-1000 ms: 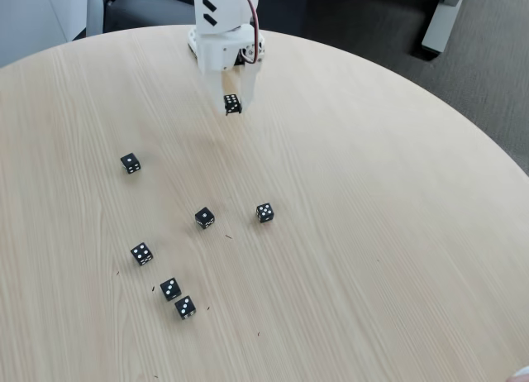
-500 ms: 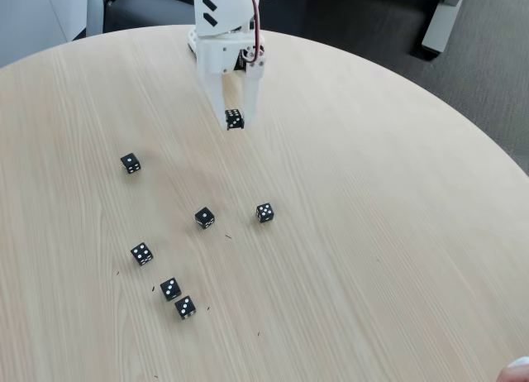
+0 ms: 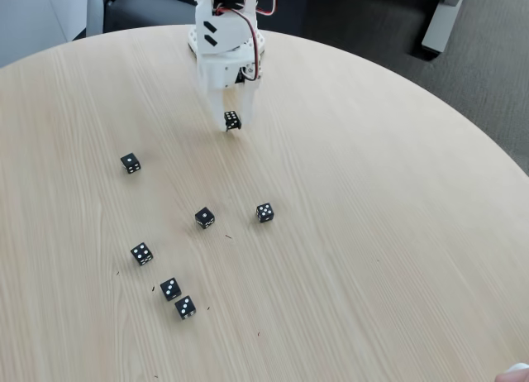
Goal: Pick up the dice with number 6
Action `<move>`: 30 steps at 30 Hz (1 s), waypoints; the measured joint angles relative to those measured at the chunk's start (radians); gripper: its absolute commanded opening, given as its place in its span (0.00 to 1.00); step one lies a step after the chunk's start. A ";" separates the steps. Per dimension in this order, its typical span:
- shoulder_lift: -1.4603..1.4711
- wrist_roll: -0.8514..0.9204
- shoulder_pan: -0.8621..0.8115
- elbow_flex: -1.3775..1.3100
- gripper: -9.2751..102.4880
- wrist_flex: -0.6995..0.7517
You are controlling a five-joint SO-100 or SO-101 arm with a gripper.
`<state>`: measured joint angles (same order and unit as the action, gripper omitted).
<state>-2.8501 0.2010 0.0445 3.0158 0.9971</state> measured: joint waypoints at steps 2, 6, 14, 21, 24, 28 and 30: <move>0.000 0.000 0.000 0.000 0.08 0.000; 0.000 -0.002 0.000 0.000 0.08 0.002; 0.000 -0.031 0.000 0.003 0.08 0.011; -0.002 -0.031 0.000 0.011 0.08 0.011; -0.002 -0.031 0.000 0.012 0.08 0.011; -0.002 -0.038 0.000 0.014 0.08 0.011; -0.002 -0.040 0.000 0.014 0.08 0.011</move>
<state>-2.8517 0.1611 0.0445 3.0296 1.0078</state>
